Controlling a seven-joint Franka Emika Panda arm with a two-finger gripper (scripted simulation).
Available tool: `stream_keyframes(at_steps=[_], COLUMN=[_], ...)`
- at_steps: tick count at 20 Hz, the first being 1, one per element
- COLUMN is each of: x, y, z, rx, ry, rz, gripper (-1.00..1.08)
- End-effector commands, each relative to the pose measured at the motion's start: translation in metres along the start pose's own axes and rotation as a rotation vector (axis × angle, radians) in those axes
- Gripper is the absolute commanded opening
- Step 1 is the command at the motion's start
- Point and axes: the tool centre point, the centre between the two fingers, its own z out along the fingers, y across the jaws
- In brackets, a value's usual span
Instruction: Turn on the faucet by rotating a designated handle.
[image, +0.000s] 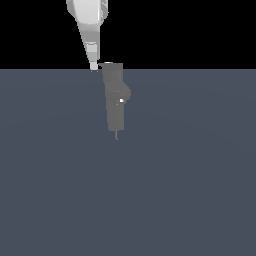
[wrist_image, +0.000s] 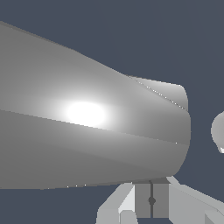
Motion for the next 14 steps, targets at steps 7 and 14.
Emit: stream_keyframes(at_steps=[7, 14], x=[0.074, 0.081], y=[0.005, 0.004], z=[-0.003, -0.001], rx=[0.008, 0.000], ry=[-0.001, -0.001], rz=[0.032, -0.001], gripper=[-1.00, -1.00])
